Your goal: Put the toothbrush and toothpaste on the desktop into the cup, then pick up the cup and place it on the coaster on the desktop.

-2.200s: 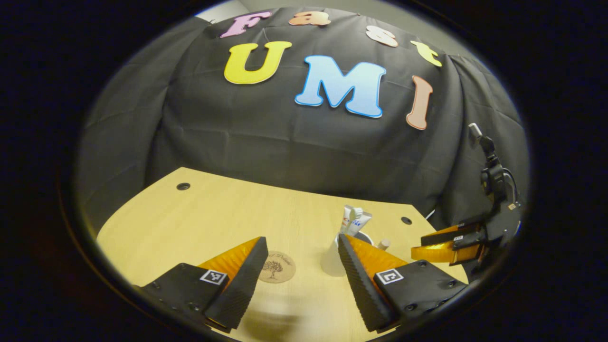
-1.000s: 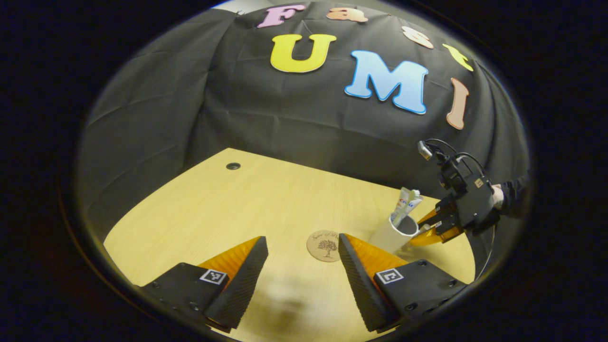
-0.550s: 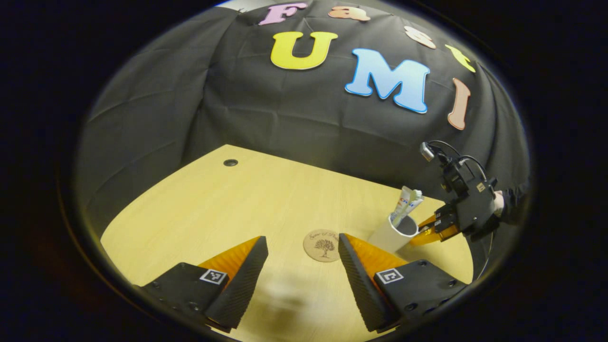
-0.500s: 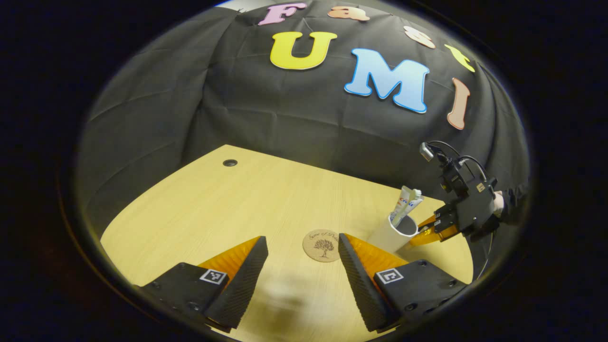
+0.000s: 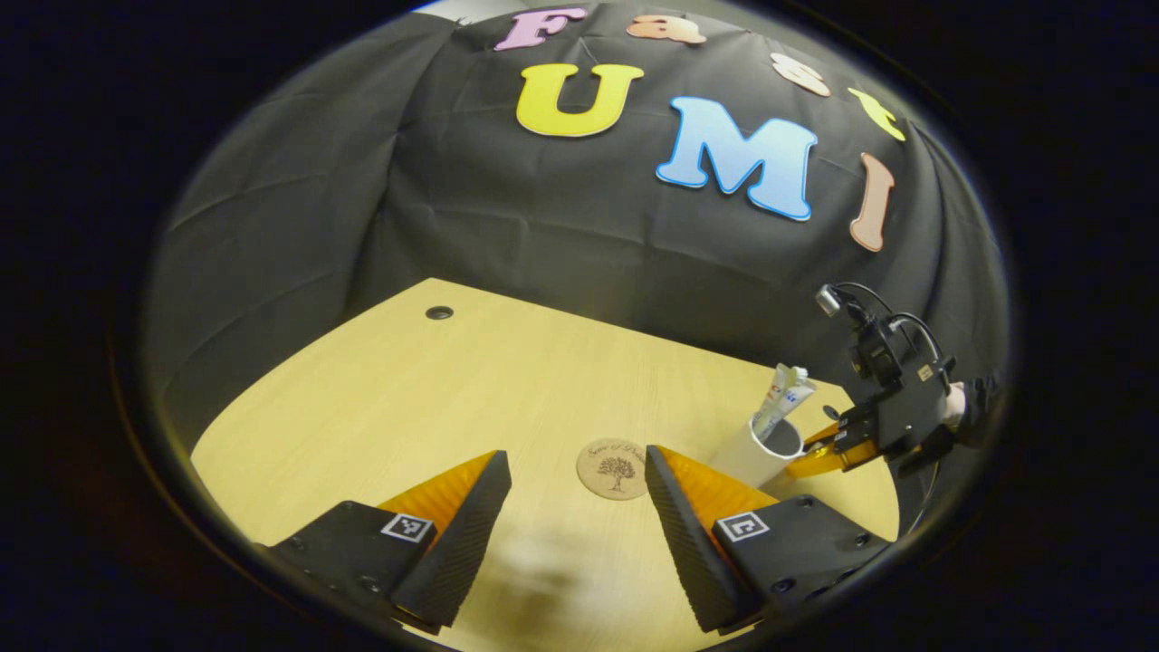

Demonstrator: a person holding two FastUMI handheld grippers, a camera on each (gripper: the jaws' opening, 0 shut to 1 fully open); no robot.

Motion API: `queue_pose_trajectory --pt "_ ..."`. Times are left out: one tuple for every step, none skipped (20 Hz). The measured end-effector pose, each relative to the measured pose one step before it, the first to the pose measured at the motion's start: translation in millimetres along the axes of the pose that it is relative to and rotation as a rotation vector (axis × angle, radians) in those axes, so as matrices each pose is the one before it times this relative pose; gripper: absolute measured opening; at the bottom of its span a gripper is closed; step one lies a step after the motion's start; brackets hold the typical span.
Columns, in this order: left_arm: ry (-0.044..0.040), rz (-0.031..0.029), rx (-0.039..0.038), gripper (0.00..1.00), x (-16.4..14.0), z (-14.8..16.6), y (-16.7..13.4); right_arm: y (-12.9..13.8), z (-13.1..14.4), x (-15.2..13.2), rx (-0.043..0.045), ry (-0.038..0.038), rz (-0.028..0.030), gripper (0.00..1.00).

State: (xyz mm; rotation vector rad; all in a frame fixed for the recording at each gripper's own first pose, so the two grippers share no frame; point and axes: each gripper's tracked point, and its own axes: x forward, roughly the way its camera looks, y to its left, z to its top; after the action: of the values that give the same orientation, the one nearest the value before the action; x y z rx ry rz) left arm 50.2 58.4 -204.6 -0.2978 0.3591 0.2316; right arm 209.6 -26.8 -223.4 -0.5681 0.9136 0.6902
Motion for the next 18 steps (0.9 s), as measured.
queue_pose_trajectory --pt "-0.00188 -0.00208 -0.00039 0.98 -0.86 0.36 0.44 0.62 0.91 -0.31 0.00410 -0.00268 -0.00301 0.11" --pt "-0.00128 -0.00253 0.00001 0.98 -0.64 -0.14 -0.36 -0.09 -0.39 0.91 0.00327 -0.00131 -0.00294 0.11" --pt "0.00005 -0.00298 0.00009 0.98 -0.57 -0.47 -0.15 0.11 0.15 -0.10 0.00160 -0.00070 -0.00244 0.11" --pt "-0.00114 -0.00215 0.00025 0.98 -0.71 0.39 -0.18 0.28 0.50 0.24 0.00130 -0.00208 -0.00257 0.11" --pt "-0.00088 -0.00269 0.00084 0.98 -0.81 0.44 -0.25 0.18 1.39 -0.11 0.00225 -0.00366 -0.00158 0.11" --pt "-0.00127 -0.00363 0.00031 0.98 -0.28 -0.17 -0.29 0.38 -0.38 0.26 0.00404 -0.00360 0.00066 0.11" --pt "0.00090 -0.00102 0.00062 0.98 -0.42 -0.60 0.43 0.81 1.32 -0.33 0.00278 -0.00406 -0.00031 0.11" --pt "-0.00195 -0.00020 -0.00066 0.98 -0.32 -0.35 0.18 -0.08 0.19 1.34 -0.00007 -0.00286 -0.00151 0.11" --pt "-0.00149 0.00118 -0.00101 0.98 -0.02 0.15 0.47 -0.29 1.80 0.92 -0.00201 -0.00291 -0.00165 0.11" --pt "-0.00249 0.00170 -0.00159 0.98 -0.10 0.12 0.42 -0.09 -0.43 0.53 -0.00213 -0.00272 0.00059 0.11" --pt "-0.00039 0.00199 -0.00091 0.98 -0.46 0.25 2.41 0.38 1.09 0.51 -0.00178 -0.00073 0.00222 0.11" --pt "-0.00115 0.00158 -0.00133 1.00 -2.53 -0.31 6.10 -0.05 -0.67 1.43 -0.00404 -0.00028 0.00233 0.11" --pt "-0.00051 0.00308 -0.00083 0.98 -4.05 -1.66 7.73 -0.68 1.41 1.62 -0.00469 -0.00044 0.00165 0.11" --pt "-0.00024 0.00251 -0.00146 0.98 -7.35 -2.19 9.63 -2.40 0.27 -1.05 -0.00524 0.00092 0.00360 0.11" --pt "0.00023 0.00285 -0.00170 0.98 -4.15 -1.90 6.37 -1.38 1.38 -1.23 -0.00571 0.00168 0.00310 0.11" --pt "0.00180 0.00320 -0.00139 0.98 -0.44 -0.65 3.75 -0.96 1.67 -1.16 -0.00695 0.00067 0.00376 0.11" --pt "0.00092 0.00246 -0.00176 0.98 -1.33 -0.50 3.54 -1.83 1.97 -0.23 -0.00718 0.00133 0.00327 0.11" --pt "0.00184 0.00199 -0.00176 0.98 0.12 0.90 4.10 -0.88 1.84 1.56 -0.00597 0.00070 0.00335 0.11"
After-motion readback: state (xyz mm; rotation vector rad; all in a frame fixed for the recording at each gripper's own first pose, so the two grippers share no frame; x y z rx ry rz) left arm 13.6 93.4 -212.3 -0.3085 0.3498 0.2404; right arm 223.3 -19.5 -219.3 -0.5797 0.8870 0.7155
